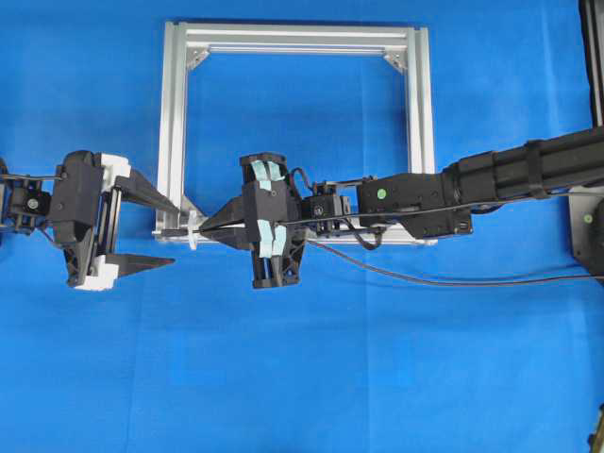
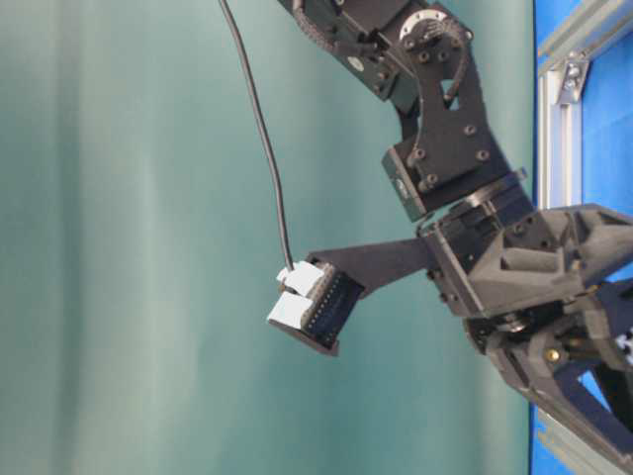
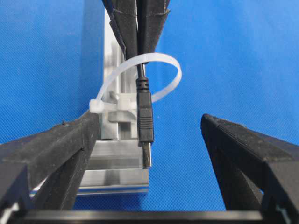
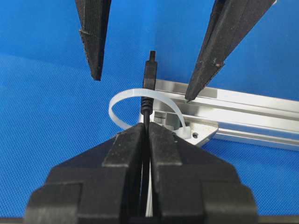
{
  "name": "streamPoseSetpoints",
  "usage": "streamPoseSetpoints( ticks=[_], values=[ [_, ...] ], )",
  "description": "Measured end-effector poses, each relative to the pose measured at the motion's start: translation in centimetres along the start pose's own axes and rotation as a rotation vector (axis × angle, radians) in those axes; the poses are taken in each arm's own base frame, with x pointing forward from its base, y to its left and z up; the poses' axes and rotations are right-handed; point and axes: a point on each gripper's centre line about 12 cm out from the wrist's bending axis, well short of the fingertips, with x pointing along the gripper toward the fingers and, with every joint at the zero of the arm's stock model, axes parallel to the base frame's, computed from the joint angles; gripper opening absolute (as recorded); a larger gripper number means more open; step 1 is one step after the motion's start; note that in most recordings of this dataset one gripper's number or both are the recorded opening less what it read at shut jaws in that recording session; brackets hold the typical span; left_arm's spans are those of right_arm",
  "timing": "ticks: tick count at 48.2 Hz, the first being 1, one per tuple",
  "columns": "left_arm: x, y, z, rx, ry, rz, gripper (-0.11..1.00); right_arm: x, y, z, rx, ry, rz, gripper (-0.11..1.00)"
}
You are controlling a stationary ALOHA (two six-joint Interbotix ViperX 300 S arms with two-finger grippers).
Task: Insert the wire through the string loop located on the left side.
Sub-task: 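Open the right gripper and pull the cable leftward with the left gripper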
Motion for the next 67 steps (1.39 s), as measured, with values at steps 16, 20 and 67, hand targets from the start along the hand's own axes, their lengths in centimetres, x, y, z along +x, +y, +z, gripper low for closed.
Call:
streamPoseSetpoints(
  ticks=[16, 20, 67],
  values=[
    [0.2, 0.9, 0.4, -0.016, -0.012, 0.032, 0.34, 0.0, 0.0, 0.0, -0.002, 0.002, 0.0, 0.01],
    [0.2, 0.9, 0.4, -0.015, -0.01, 0.032, 0.12, 0.0, -0.1, 0.0, 0.0, -0.002, -0.002, 0.01],
    [-1.2, 0.9, 0.0, -0.037, 0.06, 0.029, 0.09, 0.0, 0.0, 0.1, 0.007, -0.008, -0.001, 0.95]
  ],
)
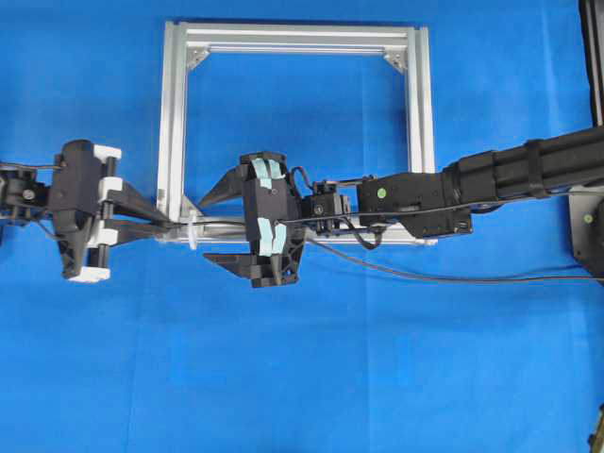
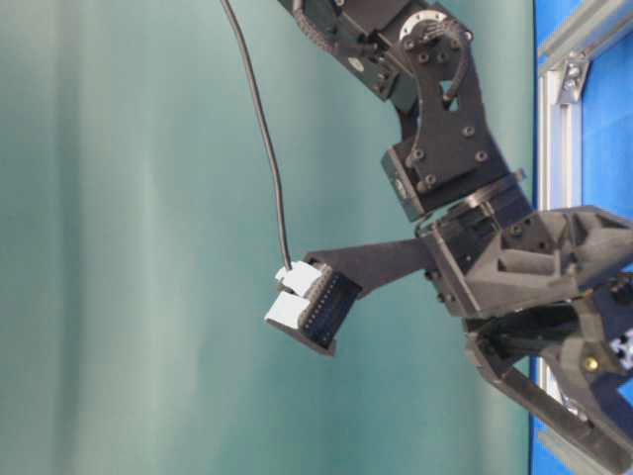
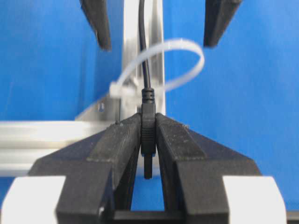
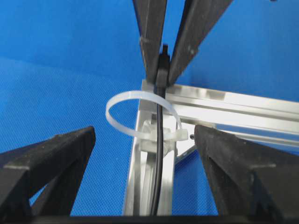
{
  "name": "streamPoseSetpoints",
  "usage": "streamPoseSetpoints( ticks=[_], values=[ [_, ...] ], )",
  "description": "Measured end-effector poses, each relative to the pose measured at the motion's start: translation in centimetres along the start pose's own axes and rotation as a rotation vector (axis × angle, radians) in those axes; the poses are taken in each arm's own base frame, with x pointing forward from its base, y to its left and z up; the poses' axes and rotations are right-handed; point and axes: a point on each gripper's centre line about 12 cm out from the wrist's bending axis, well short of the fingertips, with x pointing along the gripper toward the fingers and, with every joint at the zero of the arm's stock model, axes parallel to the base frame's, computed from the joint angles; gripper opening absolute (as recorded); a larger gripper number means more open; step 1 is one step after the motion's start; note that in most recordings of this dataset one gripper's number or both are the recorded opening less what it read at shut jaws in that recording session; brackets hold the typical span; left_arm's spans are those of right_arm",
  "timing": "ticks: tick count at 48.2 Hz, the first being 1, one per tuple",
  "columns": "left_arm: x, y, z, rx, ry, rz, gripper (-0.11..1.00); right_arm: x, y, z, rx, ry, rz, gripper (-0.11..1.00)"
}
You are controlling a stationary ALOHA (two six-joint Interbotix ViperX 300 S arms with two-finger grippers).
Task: Insert the wire through the string loop located on the left side.
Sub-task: 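Open the right gripper and pull the cable leftward with the left gripper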
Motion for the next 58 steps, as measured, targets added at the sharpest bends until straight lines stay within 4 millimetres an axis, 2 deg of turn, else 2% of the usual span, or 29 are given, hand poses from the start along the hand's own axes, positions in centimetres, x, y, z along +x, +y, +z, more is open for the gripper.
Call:
streamPoseSetpoints(
  ticks=[21, 29, 35, 58],
  values=[
    [-6.1, 0.0, -1.1, -0.021, 0.043, -0.022, 0.09, 0.0, 0.0, 0.0, 0.001, -0.002, 0.0, 0.95],
    [-7.7, -0.1, -0.8, -0.026, 0.022, -0.034, 0.09, 0.0, 0.0, 0.0, 0.001, 0.0, -0.001, 0.95],
    [-8.0, -0.1, -0.8, -0.024, 0.02, -0.036, 0.09, 0.0, 0.0, 0.0, 0.001, -0.002, 0.0, 0.95],
    [-7.0, 0.0, -1.8, -0.023, 0.091, -0.028, 0.09, 0.0, 0.0, 0.0, 0.001, -0.002, 0.0, 0.95]
  ],
)
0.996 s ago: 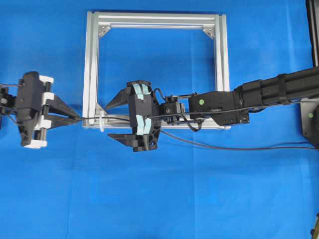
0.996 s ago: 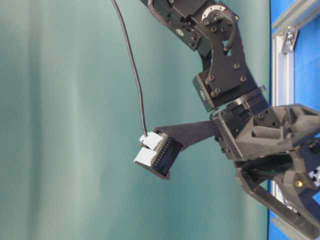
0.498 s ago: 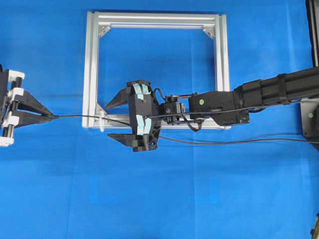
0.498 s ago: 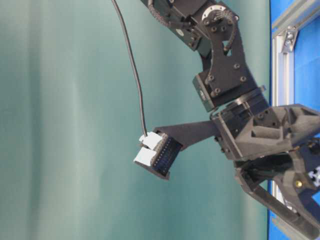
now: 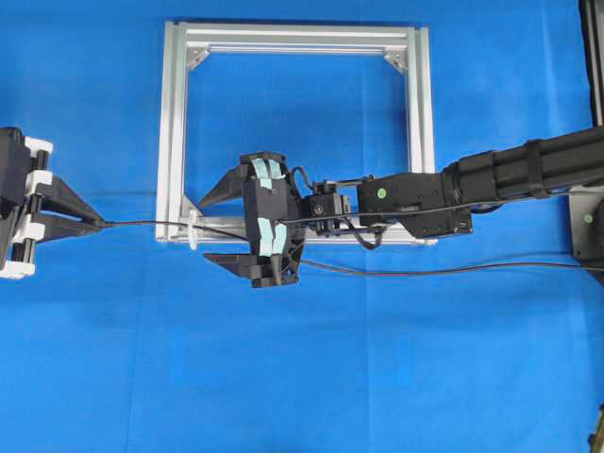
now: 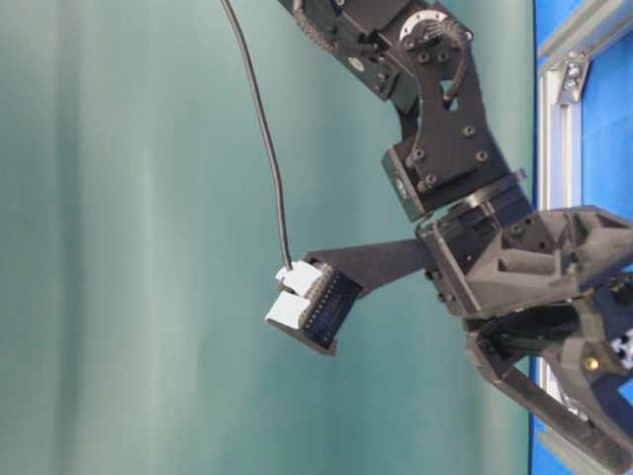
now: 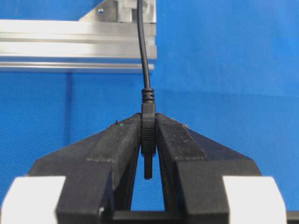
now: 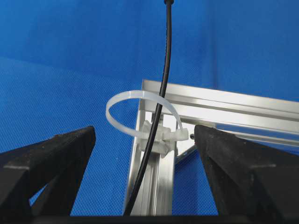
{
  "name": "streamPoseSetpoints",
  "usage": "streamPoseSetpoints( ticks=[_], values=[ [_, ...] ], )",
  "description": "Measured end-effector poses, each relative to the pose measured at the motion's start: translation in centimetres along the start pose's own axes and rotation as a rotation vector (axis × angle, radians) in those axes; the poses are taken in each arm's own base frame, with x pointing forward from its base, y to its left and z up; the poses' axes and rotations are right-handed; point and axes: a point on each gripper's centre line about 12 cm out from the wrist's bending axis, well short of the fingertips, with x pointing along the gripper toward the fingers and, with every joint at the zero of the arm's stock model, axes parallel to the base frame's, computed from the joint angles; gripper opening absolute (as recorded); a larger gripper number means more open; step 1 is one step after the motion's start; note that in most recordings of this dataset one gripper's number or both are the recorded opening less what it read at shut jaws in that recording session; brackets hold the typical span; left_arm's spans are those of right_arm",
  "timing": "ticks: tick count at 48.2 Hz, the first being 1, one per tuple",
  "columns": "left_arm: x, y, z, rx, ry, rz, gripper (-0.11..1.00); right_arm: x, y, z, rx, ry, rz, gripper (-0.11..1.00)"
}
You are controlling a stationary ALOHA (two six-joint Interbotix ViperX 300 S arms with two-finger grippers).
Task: Insert the wire through the string loop located on the left side.
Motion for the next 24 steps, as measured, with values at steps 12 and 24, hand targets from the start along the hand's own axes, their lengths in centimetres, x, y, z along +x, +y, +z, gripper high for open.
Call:
streamPoseSetpoints(
  ticks=[12, 24],
  values=[
    [0.0, 0.0, 0.02, 0.0, -0.002, 0.0, 0.72, 0.0, 0.0, -0.02, 0.0, 0.002, 0.0, 0.95],
    [-0.02, 0.02, 0.04, 0.001, -0.003, 0.001, 0.74, 0.0, 0.01, 0.0, -0.001, 0.0, 0.001, 0.95]
  ],
)
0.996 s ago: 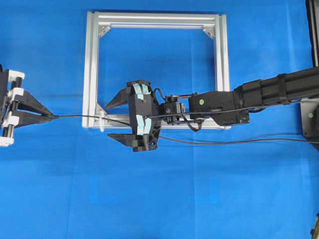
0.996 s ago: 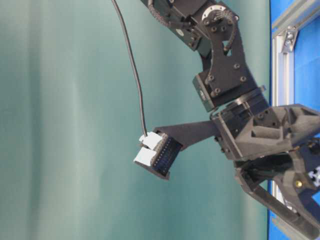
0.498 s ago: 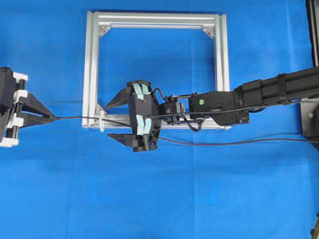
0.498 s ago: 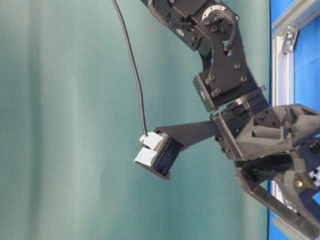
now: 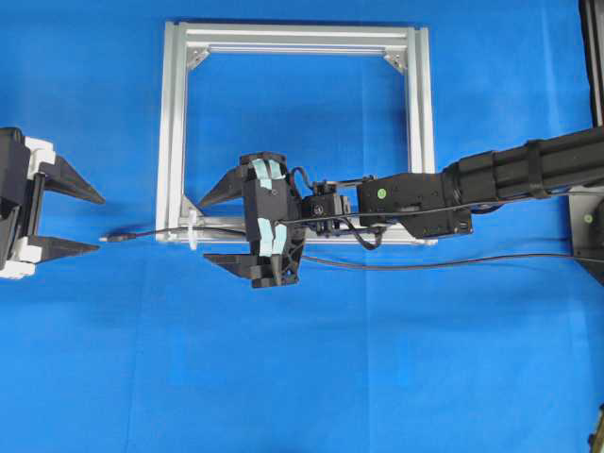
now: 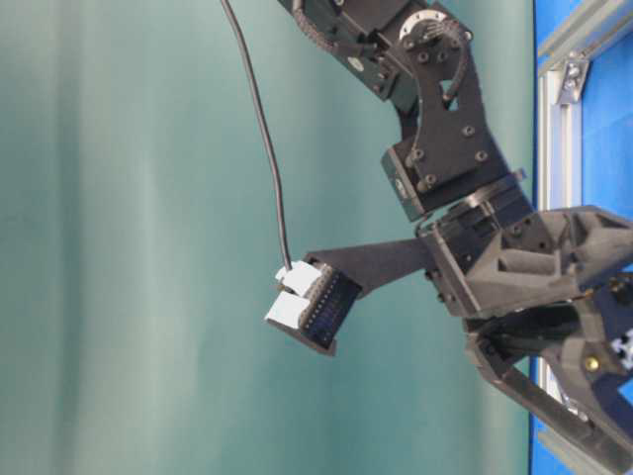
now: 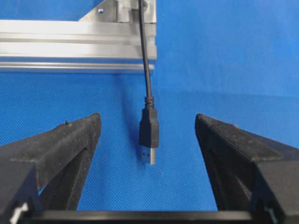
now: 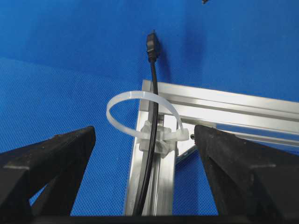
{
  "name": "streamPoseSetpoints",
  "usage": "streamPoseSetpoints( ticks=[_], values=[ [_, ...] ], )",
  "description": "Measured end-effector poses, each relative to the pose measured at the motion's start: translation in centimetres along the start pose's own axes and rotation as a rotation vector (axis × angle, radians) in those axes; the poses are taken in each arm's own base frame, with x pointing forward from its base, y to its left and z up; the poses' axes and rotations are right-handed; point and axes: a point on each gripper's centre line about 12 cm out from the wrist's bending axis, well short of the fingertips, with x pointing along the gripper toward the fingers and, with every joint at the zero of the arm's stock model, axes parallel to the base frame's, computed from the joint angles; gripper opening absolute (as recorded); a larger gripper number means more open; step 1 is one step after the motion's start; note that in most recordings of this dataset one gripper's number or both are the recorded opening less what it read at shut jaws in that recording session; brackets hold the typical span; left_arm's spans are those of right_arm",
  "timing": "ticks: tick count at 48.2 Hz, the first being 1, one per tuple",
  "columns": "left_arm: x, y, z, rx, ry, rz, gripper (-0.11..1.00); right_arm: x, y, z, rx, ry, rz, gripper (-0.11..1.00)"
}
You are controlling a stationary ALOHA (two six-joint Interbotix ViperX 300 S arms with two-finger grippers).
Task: Insert the wire through the string loop located on the left side.
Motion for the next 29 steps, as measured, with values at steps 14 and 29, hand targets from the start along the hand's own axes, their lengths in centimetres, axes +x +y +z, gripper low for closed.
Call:
streamPoseSetpoints(
  ticks=[14, 29],
  values=[
    [-0.8, -0.2, 1.4, 0.012, -0.069, -0.009, 0.75, -1.5, 0.1, 2.8, 0.0, -0.029, -0.002, 0.95],
    [-2.9, -0.5, 4.5, 0.017, -0.235, -0.025, 0.75, -3.9, 0.3, 6.5, -0.003, -0.068, -0.005, 0.95]
  ],
)
